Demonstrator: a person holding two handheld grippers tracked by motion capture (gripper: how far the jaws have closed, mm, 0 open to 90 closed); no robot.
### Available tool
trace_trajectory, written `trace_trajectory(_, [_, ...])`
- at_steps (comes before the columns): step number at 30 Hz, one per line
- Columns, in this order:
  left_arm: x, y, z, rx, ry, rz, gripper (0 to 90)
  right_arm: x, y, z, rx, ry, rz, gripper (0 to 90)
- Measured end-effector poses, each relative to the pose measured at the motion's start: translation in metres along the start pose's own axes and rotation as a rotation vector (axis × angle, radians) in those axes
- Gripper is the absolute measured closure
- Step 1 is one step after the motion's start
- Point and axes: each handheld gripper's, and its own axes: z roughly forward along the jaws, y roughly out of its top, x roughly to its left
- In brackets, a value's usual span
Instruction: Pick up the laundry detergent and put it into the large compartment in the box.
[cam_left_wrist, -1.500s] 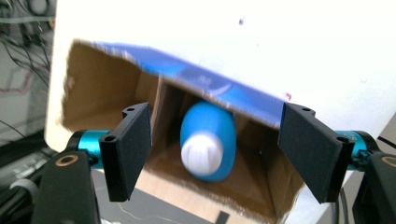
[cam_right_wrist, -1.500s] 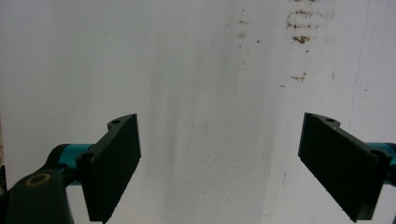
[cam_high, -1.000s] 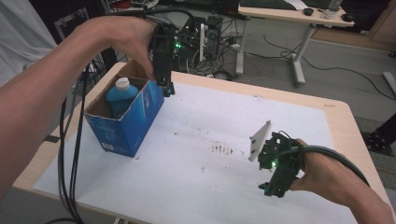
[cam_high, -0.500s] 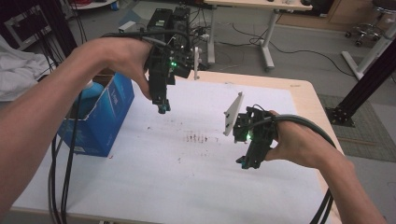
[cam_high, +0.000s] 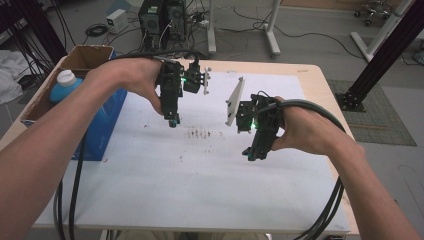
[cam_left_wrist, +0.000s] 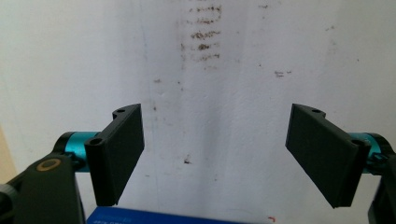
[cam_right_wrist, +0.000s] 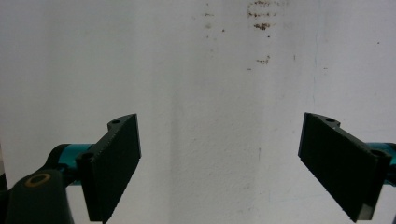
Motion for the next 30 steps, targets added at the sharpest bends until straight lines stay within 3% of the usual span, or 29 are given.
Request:
trace_trajectory(6, [0.0002, 0.002, 0.0058, -0.009, -0.003, -0.007, 19.5, 0.0002, 0.0011, -0.0002, 0.004, -0.001, -0.014, 12.2])
trace_trajectory(13, [0.0012, 0.0018, 0.0014, -0.042, -0.006, -0.012, 19.5, 0.0032, 0.0018, -0.0001, -0.005, 0.009, 0.016, 12.2])
trace_trajectory(14, [0.0017, 0.0015, 0.0007, -0.039, -0.005, -0.006, 19.5, 0.0011, 0.0013, -0.0002, 0.005, 0.004, -0.018, 12.2])
trace_trajectory(16, [0.0016, 0.0006, 0.0004, -0.04, -0.008, -0.012, 19.6, 0.0009, 0.0016, 0.0, 0.005, 0.004, -0.02, 12.2])
trace_trajectory(17, [0.002, 0.0003, 0.0003, -0.043, -0.007, -0.012, 19.5, 0.0022, 0.0022, 0.0005, -0.006, 0.007, 0.004, 12.2])
trace_trajectory(20, [0.0019, -0.0001, 0.0001, -0.04, -0.005, -0.014, 19.5, 0.0029, 0.0024, 0.0008, -0.003, 0.007, 0.012, 12.2])
trace_trajectory(25, [0.0016, 0.001, -0.0001, -0.044, -0.005, -0.011, 19.5, 0.0015, 0.002, 0.0004, 0.007, 0.001, -0.015, 12.2])
trace_trajectory(29, [0.0004, 0.0025, 0.0005, -0.041, -0.004, -0.011, 19.5, 0.0022, 0.0019, -0.0001, 0.005, 0.0, -0.011, 12.2])
trace_trajectory(30, [0.0, 0.0027, 0.0006, -0.043, -0.007, -0.013, 19.5, 0.0041, 0.0023, -0.0001, -0.002, 0.006, 0.013, 12.2])
